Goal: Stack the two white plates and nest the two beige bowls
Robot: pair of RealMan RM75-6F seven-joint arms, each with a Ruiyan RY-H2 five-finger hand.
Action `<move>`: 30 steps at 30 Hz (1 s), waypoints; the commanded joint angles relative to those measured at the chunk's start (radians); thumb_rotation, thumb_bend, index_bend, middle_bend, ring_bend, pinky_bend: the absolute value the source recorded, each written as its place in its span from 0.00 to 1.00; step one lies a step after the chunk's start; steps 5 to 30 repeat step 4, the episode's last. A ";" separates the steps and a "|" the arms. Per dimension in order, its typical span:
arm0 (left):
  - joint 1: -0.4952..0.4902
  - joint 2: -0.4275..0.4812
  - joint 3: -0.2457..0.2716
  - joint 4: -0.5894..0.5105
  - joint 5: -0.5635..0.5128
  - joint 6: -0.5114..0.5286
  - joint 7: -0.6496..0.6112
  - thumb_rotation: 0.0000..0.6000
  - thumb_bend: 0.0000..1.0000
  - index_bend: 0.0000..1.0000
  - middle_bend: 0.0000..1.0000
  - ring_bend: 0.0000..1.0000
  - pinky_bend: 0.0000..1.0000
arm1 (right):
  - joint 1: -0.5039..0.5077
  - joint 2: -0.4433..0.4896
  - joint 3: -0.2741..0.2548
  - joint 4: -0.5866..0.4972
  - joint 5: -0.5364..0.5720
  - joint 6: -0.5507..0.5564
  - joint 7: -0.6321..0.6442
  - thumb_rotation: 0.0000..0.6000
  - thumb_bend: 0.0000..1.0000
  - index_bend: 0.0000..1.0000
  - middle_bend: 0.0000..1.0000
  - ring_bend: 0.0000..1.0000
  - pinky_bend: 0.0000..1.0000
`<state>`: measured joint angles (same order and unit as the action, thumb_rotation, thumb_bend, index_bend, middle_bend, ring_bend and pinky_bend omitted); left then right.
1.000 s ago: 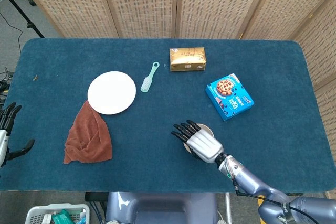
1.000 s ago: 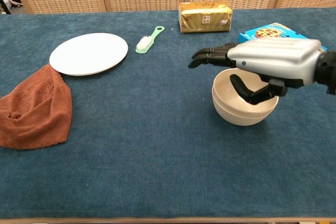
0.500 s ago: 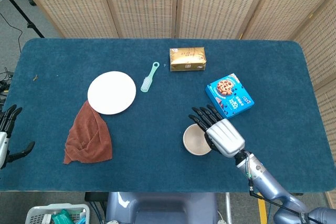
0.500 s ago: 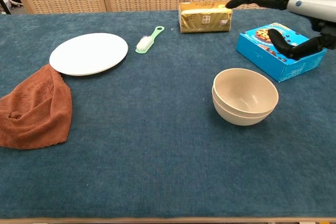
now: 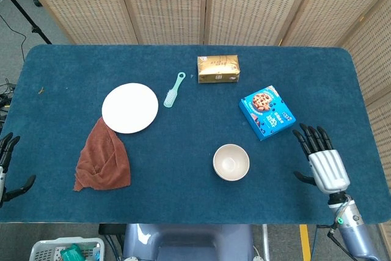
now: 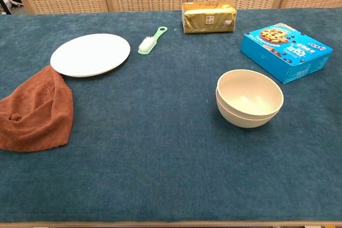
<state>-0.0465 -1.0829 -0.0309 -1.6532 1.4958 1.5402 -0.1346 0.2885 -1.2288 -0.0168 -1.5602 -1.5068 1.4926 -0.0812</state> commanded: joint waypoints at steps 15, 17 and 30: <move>0.007 -0.003 0.010 0.000 0.026 0.014 0.004 1.00 0.27 0.00 0.00 0.00 0.00 | -0.062 -0.003 -0.019 0.033 -0.010 0.049 0.066 1.00 0.00 0.00 0.00 0.00 0.00; 0.007 -0.003 0.010 0.000 0.026 0.014 0.004 1.00 0.27 0.00 0.00 0.00 0.00 | -0.062 -0.003 -0.019 0.033 -0.010 0.049 0.066 1.00 0.00 0.00 0.00 0.00 0.00; 0.007 -0.003 0.010 0.000 0.026 0.014 0.004 1.00 0.27 0.00 0.00 0.00 0.00 | -0.062 -0.003 -0.019 0.033 -0.010 0.049 0.066 1.00 0.00 0.00 0.00 0.00 0.00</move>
